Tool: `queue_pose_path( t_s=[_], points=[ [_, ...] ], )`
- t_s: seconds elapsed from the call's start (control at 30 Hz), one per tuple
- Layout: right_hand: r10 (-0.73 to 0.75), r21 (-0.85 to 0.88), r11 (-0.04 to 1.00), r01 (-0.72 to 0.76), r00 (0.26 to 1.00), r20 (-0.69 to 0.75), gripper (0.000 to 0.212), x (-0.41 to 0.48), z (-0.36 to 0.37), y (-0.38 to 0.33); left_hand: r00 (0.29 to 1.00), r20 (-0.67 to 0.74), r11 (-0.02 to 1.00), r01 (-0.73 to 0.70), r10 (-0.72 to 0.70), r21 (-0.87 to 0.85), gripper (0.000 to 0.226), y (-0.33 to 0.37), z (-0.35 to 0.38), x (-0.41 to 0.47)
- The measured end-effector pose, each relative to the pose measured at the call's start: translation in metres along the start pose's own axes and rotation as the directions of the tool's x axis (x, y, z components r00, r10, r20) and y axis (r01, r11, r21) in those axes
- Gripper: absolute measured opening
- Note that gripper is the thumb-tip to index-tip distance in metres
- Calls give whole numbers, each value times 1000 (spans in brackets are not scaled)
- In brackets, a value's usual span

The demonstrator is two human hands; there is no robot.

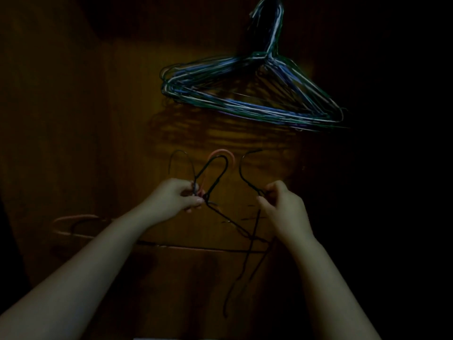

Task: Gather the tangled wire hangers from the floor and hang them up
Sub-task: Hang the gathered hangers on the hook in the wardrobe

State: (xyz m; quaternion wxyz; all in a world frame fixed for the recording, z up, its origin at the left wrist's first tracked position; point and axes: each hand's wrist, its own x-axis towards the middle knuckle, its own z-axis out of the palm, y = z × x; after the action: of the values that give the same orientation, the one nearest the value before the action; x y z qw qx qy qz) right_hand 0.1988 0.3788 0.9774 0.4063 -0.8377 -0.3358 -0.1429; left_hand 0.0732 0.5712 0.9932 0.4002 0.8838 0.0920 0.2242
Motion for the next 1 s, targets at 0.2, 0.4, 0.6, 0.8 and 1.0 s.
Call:
queue_pose_path(
  t_s=[0.2, 0.4, 0.6, 0.8, 1.0],
  points=[
    [-150, 95, 984, 148, 989, 16, 24, 1, -18, -1, 997, 46, 998, -57, 56, 21, 19, 11, -8, -1],
    [-195, 332, 923, 196, 980, -39, 26, 6, -29, -9, 994, -39, 995, -104, 103, -8, 21, 23, -11, 0],
    [-166, 409, 895, 178, 984, -63, 11, 26, -42, -13, 991, -36, 990, -129, 132, 61, 14, 37, -20, 7],
    [-128, 402, 898, 178, 981, -147, 25, 61, -58, -23, 983, -32, 970, -174, 182, 167, 5, 49, -39, 23],
    [-93, 444, 877, 185, 971, -219, 28, 95, -72, -38, 973, -57, 949, -204, 223, 242, 14, 55, -64, 42]
  ],
)
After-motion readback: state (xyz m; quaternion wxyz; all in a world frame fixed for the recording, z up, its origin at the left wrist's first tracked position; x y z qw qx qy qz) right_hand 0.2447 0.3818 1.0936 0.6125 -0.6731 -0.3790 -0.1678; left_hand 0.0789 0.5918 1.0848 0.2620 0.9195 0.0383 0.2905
